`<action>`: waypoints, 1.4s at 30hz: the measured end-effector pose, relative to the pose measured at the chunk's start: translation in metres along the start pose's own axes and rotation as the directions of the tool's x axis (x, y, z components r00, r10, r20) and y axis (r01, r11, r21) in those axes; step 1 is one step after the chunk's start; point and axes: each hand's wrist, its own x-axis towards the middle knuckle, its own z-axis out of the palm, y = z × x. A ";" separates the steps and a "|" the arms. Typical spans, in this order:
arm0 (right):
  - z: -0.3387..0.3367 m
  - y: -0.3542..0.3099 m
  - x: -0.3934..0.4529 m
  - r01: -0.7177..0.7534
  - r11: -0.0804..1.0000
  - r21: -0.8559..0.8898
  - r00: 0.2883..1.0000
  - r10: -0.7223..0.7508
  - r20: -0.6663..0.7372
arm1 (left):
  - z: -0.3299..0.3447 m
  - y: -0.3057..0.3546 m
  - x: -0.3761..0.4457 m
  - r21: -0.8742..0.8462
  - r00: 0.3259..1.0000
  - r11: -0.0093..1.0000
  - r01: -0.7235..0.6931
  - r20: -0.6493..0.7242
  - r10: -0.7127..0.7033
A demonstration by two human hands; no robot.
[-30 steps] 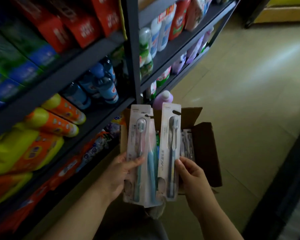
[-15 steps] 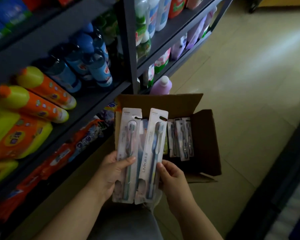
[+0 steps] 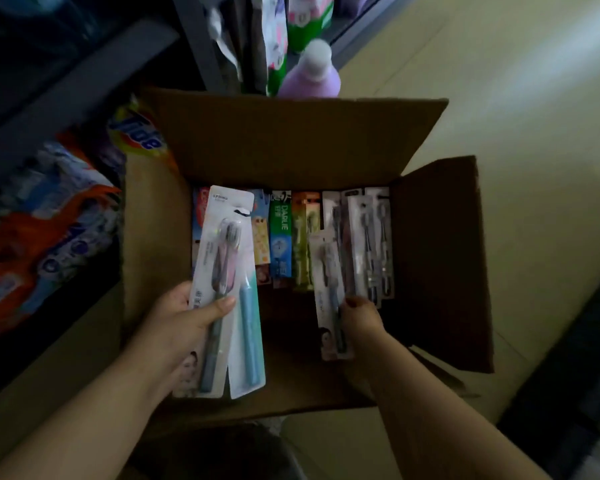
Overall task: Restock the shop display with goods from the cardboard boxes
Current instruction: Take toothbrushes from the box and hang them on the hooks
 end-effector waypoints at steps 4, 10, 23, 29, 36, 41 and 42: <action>0.019 -0.004 0.045 0.099 0.993 -0.068 0.995 -0.097 0.022 | 0.011 -0.026 0.037 -0.012 0.999 0.999 0.044 0.004 -0.044; 0.046 -0.008 0.081 0.217 0.972 0.086 0.975 -0.219 0.020 | 0.016 -0.050 0.068 -0.004 0.998 0.998 0.070 0.004 -0.070; -0.021 0.024 0.098 0.414 0.824 -0.386 0.852 -0.500 -0.155 | 0.037 -0.043 0.069 -0.030 0.995 0.995 0.095 0.042 -0.094; -0.022 0.028 0.106 0.285 0.833 -0.474 0.885 -0.418 -0.203 | 0.040 -0.046 0.069 -0.035 0.992 0.993 0.115 0.057 -0.113; -0.002 0.022 0.110 0.147 0.795 -0.589 0.869 -0.388 -0.307 | 0.036 -0.054 0.073 -0.030 0.992 0.993 0.117 0.049 -0.115; -0.005 0.015 0.101 0.118 0.903 -0.412 0.900 -0.273 -0.340 | 0.031 -0.054 0.071 -0.030 0.993 0.994 0.110 0.035 -0.109; -0.005 0.013 0.094 0.139 0.899 -0.416 0.901 -0.289 -0.323 | 0.030 -0.053 0.070 -0.029 0.994 0.994 0.109 0.033 -0.108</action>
